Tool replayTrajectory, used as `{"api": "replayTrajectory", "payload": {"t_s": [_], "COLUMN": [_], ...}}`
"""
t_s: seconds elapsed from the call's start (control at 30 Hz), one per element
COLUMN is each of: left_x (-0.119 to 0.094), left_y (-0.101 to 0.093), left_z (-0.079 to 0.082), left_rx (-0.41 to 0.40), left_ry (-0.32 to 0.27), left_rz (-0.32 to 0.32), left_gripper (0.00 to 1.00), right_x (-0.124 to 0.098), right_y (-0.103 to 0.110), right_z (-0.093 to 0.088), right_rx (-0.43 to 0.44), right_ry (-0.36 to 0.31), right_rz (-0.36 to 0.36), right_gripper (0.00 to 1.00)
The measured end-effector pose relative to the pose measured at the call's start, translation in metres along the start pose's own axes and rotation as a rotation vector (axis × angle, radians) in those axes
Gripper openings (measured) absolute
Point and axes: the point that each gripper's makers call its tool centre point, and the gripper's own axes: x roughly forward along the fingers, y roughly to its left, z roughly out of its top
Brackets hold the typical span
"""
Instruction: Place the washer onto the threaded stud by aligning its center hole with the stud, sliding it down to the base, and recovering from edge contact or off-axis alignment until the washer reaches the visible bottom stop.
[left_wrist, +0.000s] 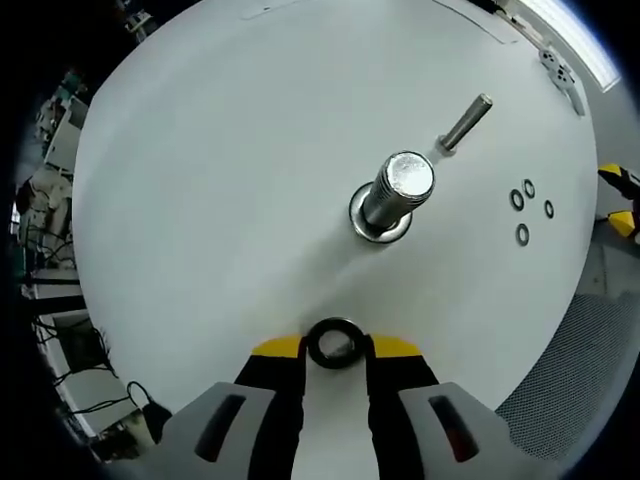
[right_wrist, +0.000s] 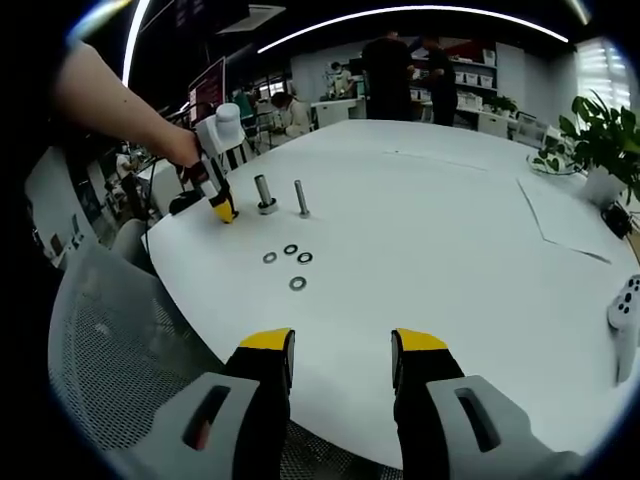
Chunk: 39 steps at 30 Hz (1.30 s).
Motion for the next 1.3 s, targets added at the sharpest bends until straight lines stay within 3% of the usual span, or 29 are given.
{"api": "replayTrajectory", "payload": {"t_s": [0.5,0.87,1.3], "left_x": [-0.002,-0.001,-0.003], "left_y": [-0.001,0.000,-0.010], "left_z": [-0.001,0.000,0.002], "left_rx": [0.009,0.030,0.113], "left_ry": [-0.068,-0.074,-0.061], "left_rz": [0.003,0.006,-0.007], "left_gripper": [0.20,0.19,0.18], "right_x": [0.001,0.000,0.000], "right_y": [0.002,0.001,0.001], "right_z": [-0.001,-0.001,0.000], "right_rx": [-0.012,-0.004,-0.001], "right_ry": [0.013,0.009,0.006], "right_rz": [0.006,0.001,0.003], "right_gripper": [0.42,0.42,0.42]}}
